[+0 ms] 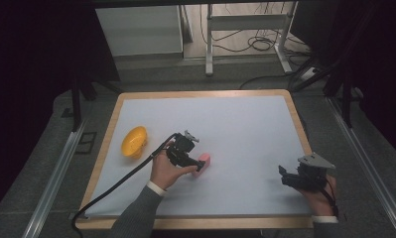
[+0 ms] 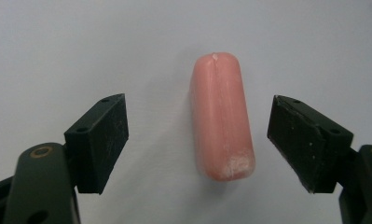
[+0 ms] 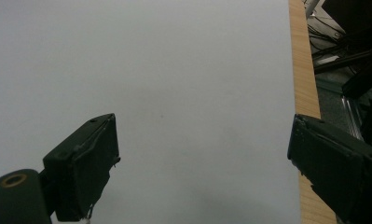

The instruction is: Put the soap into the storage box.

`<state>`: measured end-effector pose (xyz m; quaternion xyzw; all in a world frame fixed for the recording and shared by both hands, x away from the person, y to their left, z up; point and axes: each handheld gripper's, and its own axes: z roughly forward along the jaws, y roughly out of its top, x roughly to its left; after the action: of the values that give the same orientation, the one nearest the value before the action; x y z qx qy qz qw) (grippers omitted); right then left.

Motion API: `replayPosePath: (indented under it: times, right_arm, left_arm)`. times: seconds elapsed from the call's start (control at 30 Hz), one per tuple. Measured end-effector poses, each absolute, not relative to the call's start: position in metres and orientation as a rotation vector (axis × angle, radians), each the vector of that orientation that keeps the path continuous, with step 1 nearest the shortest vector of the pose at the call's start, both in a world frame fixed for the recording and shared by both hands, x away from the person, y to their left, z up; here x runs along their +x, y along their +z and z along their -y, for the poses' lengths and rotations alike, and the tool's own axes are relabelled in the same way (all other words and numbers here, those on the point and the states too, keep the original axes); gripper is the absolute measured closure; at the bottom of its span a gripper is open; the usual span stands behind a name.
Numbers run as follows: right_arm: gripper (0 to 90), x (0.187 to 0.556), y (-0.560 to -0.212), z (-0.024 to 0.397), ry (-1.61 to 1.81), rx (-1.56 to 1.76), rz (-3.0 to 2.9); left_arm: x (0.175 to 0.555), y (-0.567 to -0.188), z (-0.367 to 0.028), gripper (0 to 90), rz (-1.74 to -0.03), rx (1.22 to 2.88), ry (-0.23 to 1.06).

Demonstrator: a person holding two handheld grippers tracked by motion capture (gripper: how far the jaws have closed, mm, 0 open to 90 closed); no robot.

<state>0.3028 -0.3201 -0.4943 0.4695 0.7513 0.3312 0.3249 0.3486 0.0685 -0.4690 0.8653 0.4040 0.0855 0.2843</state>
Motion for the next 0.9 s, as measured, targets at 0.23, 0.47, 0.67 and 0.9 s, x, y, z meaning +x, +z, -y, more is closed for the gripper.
replayPosePath:
  times: [0.23,0.47,0.67,0.9]
  right_arm:
    - [8.6,0.303,-0.495,0.321,0.865,1.234,-1.971]
    - [8.6,0.303,-0.495,0.322,0.865,1.237,-1.967]
    - [8.6,0.304,-0.496,0.321,0.865,1.238,-1.971]
    - [8.6,0.304,-0.496,0.321,0.863,1.238,-1.972]
  left_arm:
    - [0.355,-0.475,-0.066,21.6,-1.107,2.313,0.212]
    - [0.36,-0.483,-0.063,21.9,-1.132,2.327,0.186]
    - [0.362,-0.488,-0.061,22.0,-1.141,2.338,0.166]
    - [0.36,-0.49,-0.051,24.0,-1.119,2.362,0.151]
